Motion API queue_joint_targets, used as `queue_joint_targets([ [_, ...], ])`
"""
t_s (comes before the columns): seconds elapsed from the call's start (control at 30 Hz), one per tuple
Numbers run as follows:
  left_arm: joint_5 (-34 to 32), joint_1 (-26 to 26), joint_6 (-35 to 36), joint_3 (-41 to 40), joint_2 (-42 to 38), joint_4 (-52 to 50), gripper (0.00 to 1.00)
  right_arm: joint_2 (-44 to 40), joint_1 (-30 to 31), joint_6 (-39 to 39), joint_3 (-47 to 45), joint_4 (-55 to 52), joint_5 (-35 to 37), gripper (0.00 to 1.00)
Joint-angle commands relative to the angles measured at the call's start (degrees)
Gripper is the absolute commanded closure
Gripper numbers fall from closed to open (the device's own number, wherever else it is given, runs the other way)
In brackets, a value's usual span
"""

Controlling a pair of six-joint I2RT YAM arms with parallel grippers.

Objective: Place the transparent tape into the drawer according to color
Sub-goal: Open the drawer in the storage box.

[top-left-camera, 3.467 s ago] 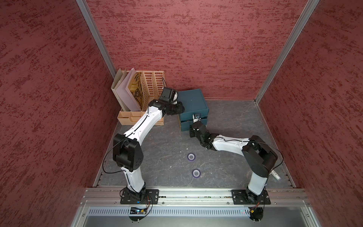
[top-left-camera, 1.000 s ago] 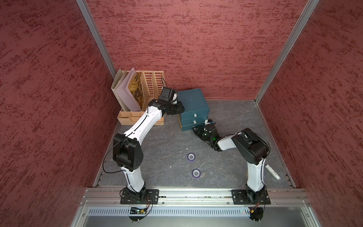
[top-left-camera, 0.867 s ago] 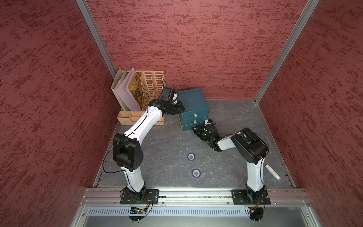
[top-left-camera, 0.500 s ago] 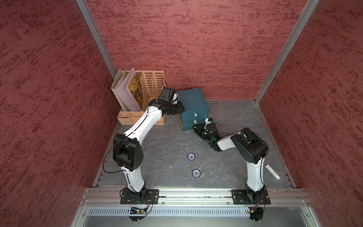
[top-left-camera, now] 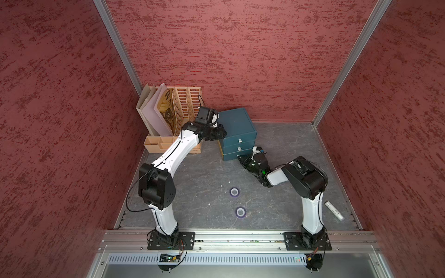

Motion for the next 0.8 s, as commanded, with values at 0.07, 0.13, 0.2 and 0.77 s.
queue_joint_targets([
  [0.07,0.82,-0.15,1.04,-0.99,2.29,-2.43,0.62,-4.52,1.36,0.92,-4.41,2.23,2.09,1.00],
  [0.13,0.70,-0.15,1.12,-0.90,2.25,-2.55,0.62,-5.85,1.94,1.06,-6.07,2.18,2.45,1.00],
  [0.2,0.60,-0.15,1.20,-0.81,2.16,-2.65,0.62,-7.41,2.61,1.15,-8.27,2.02,3.04,1.00],
  [0.77,-0.11,-0.52,1.35,-0.81,1.44,-2.80,0.62,-16.96,8.27,2.82,-20.74,0.16,7.09,1.00],
])
